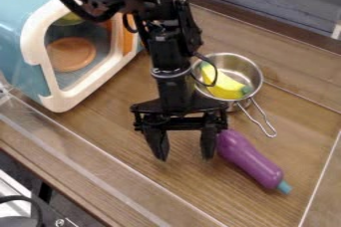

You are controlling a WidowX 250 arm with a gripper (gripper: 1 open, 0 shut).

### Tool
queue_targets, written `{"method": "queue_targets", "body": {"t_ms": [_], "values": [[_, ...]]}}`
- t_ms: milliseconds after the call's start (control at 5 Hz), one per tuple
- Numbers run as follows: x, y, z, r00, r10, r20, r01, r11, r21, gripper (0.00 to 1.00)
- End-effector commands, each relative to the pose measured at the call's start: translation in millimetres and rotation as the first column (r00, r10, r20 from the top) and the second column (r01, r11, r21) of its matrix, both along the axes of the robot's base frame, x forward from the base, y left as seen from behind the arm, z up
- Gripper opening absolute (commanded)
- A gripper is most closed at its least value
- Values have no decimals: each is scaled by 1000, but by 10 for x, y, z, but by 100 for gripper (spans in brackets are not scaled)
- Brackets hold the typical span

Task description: Put the eggplant in the silver pot

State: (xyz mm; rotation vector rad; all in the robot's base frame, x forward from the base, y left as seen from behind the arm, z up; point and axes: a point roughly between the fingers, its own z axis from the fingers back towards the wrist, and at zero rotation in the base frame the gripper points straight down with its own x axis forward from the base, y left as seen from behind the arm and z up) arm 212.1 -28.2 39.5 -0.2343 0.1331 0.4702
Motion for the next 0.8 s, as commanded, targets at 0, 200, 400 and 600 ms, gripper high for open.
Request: {"method": "queue_targets", "body": {"t_ms": [0, 200, 400, 600], "values": [[42, -25, 106, 999, 15, 43, -15, 1000, -1, 100], [8, -62, 89, 998, 52, 46, -52, 999, -3, 100], [-22, -98, 63, 995, 91, 49, -91, 996, -4, 100], [69, -79, 20, 992, 114, 52, -114, 994, -5, 100]]}}
